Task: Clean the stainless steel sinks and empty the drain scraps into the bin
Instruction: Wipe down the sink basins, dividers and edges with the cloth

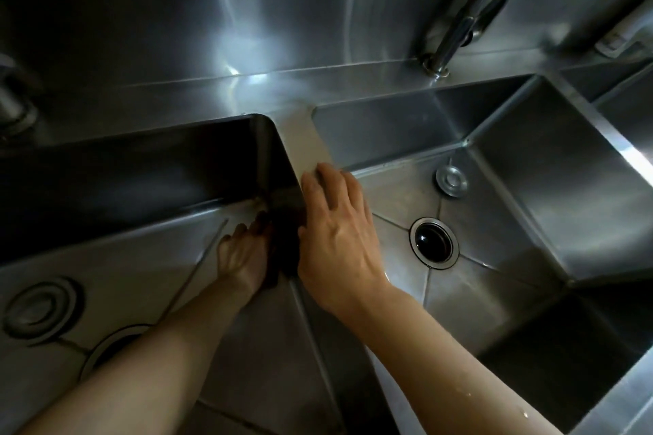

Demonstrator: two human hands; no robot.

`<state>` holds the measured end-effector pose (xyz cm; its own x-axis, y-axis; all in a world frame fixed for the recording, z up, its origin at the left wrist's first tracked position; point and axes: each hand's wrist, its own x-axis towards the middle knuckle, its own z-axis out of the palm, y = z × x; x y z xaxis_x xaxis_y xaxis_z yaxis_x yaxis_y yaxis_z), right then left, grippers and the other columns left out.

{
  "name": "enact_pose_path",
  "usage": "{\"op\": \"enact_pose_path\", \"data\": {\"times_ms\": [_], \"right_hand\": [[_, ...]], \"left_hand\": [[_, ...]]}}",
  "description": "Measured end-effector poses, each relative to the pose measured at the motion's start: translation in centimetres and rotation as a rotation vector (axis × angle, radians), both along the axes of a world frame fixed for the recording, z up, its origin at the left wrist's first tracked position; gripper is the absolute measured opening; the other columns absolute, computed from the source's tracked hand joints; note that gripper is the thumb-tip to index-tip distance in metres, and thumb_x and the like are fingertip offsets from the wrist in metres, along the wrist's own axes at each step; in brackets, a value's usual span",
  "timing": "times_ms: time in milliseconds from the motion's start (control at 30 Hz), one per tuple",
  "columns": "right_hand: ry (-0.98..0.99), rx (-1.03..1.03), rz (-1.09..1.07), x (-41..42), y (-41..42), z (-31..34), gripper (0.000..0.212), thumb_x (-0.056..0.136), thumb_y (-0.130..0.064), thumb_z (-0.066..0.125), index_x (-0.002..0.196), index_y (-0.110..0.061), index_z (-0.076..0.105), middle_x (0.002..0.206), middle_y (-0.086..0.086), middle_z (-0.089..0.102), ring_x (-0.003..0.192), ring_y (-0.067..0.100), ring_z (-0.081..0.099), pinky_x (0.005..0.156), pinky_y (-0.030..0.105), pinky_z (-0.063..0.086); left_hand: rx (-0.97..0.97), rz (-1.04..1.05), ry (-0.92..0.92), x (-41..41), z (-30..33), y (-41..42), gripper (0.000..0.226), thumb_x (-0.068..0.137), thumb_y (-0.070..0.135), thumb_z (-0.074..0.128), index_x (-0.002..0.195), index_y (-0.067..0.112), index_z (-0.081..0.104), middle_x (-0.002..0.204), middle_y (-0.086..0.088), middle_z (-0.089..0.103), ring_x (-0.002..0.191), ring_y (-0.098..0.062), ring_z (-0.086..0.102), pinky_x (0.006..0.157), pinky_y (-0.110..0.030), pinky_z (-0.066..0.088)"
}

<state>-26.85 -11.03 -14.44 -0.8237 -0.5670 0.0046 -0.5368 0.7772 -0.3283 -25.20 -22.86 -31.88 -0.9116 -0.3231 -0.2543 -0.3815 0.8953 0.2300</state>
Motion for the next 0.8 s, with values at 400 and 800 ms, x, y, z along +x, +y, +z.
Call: {"op": "enact_pose_path", "data": {"times_ms": [400, 800], "right_hand": [[0.17, -0.025, -0.024, -0.3, -0.7, -1.3, 0.06, 0.073, -0.016, 0.041, 0.13, 0.0, 0.047, 0.129, 0.015, 0.046, 0.119, 0.037, 0.043, 0.102, 0.042, 0.04], [0.102, 0.116, 0.01, -0.1, -0.6, -0.5, 0.071, 0.077, -0.009, 0.061, 0.142, -0.004, 0.034, 0.145, 0.012, 0.03, 0.133, 0.032, 0.025, 0.112, 0.038, 0.025]], "left_hand": [[-0.051, -0.018, 0.033, -4.4, -2.8, -5.0, 0.037, 0.097, 0.018, 0.038, 0.131, 0.021, 0.052, 0.135, -0.004, 0.052, 0.124, -0.027, 0.045, 0.095, -0.035, 0.042], [-0.114, 0.112, -0.045, 1.0, -0.6, -8.0, 0.042, 0.099, 0.029, 0.04, 0.14, 0.02, 0.038, 0.145, -0.002, 0.039, 0.122, -0.028, 0.043, 0.087, -0.034, 0.045]]}}
